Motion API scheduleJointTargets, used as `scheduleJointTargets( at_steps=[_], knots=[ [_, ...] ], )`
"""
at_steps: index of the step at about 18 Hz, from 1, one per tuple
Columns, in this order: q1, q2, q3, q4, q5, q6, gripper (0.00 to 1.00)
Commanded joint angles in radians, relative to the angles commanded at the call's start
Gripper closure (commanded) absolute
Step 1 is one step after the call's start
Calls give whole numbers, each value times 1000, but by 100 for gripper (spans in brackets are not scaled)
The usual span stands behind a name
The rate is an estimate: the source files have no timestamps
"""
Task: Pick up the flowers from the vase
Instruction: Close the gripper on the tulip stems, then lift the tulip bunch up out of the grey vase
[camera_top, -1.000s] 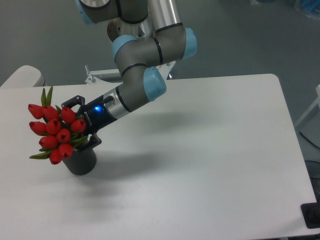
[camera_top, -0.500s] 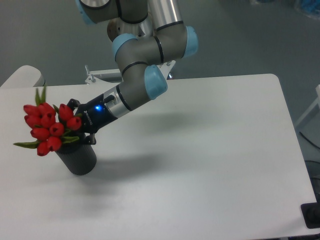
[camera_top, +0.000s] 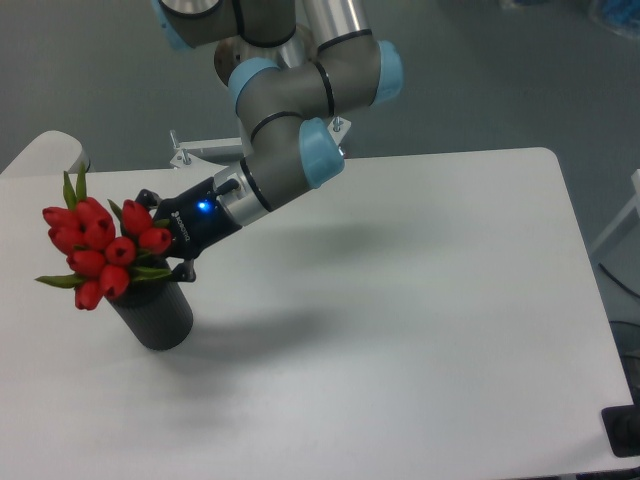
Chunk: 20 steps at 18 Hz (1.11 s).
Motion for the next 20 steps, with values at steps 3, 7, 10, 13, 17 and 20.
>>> scheduleJointTargets(
  at_steps=[3,7,10,13,17,20],
  knots=[
    [8,0,34,0,-11,-57,86],
    [17,0,100,0,-11,-179,86],
    [25,3,132,0,-11,-262,86],
    [43,6,155,0,-11,-314,86],
    [66,8,181,0,-11,-385,86],
    [103,12,195,0,-61,-452,86]
  ],
)
